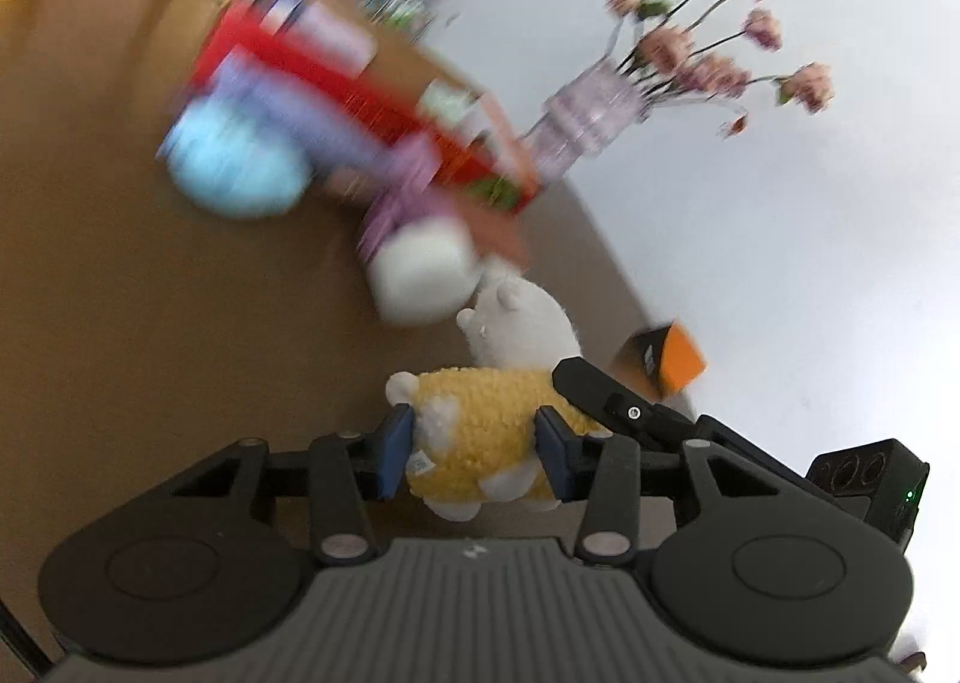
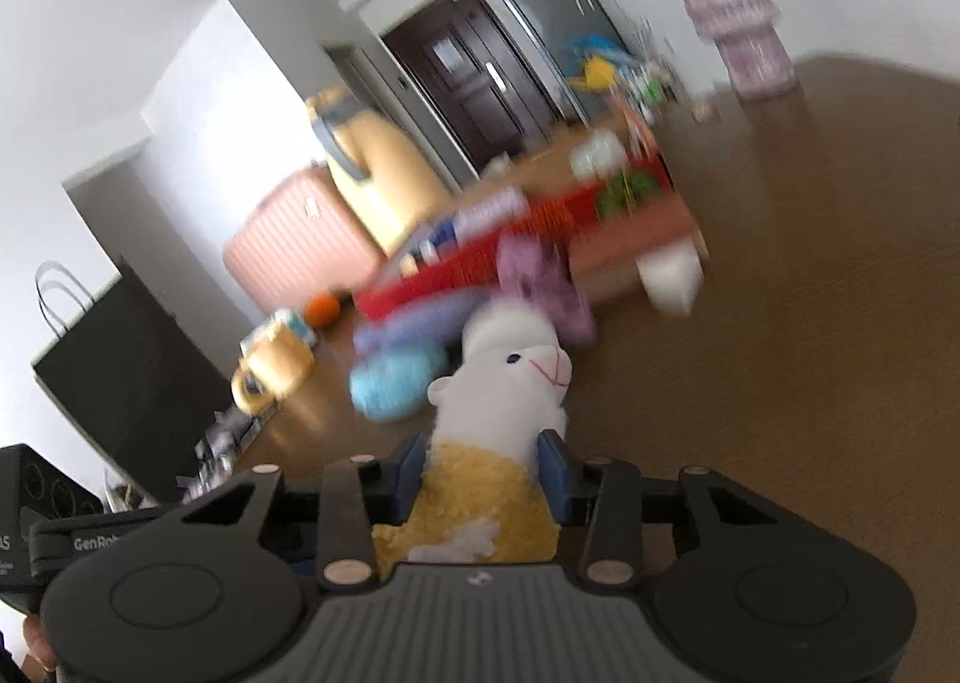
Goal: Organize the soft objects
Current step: 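Carry the sheep into the cardboard box and open both tools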
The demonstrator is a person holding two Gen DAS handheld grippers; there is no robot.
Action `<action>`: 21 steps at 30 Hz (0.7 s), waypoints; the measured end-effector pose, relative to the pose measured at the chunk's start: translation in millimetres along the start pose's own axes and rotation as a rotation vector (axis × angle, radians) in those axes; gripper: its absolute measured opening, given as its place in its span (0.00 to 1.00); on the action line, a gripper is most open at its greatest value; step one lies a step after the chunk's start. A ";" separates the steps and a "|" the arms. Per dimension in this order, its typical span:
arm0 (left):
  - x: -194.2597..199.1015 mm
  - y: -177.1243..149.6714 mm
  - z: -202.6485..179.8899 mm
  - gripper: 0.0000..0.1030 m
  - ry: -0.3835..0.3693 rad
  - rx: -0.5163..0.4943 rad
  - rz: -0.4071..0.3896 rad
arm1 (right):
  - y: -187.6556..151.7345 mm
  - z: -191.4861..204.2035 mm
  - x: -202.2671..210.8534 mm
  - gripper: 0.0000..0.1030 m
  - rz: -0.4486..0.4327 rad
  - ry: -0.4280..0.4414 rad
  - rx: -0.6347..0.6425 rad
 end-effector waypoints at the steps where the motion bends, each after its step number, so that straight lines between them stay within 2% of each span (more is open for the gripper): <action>1: -6.0 15.5 -9.2 0.43 -0.010 -0.027 -0.016 | 16.0 1.8 -5.8 0.39 -0.022 0.010 0.014; 4: -32.8 74.2 -37.8 0.43 -0.037 -0.110 -0.069 | 78.7 2.3 -36.3 0.39 -0.074 0.036 0.037; 7: -74.3 130.2 -56.0 0.43 -0.048 -0.137 -0.095 | 140.6 -4.6 -81.1 0.39 -0.097 0.033 0.056; 9: -111.1 163.2 -56.6 0.43 -0.039 -0.127 -0.088 | 169.6 -13.1 -116.6 0.39 -0.083 0.011 0.066; 11: -151.0 186.8 -44.5 0.43 -0.027 -0.040 -0.049 | 188.6 -27.9 -153.3 0.39 -0.053 -0.029 0.059; 15: -213.3 202.1 -17.0 0.43 0.005 0.015 0.009 | 195.9 -59.0 -214.1 0.39 0.016 -0.115 0.067; 19: -247.0 192.1 10.5 0.43 0.067 0.027 0.070 | 174.4 -83.1 -248.0 0.38 0.090 -0.172 0.067; 20: -253.1 187.1 12.7 0.42 0.080 0.006 0.084 | 169.0 -86.7 -252.0 0.36 0.102 -0.189 0.082; 21: -252.1 183.9 15.8 0.39 0.084 -0.019 0.082 | 163.5 -87.9 -254.4 0.28 0.112 -0.211 0.108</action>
Point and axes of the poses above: each gripper's, at about its wrist camera, not at the fingertips, and x roughly against the way its jaws point, z to its left, y to its top, the point moved 6 cm from there along -x, roughly the way its jaws point, and after that the axes turned 10 degrees about -z, right-handed, at the moved point
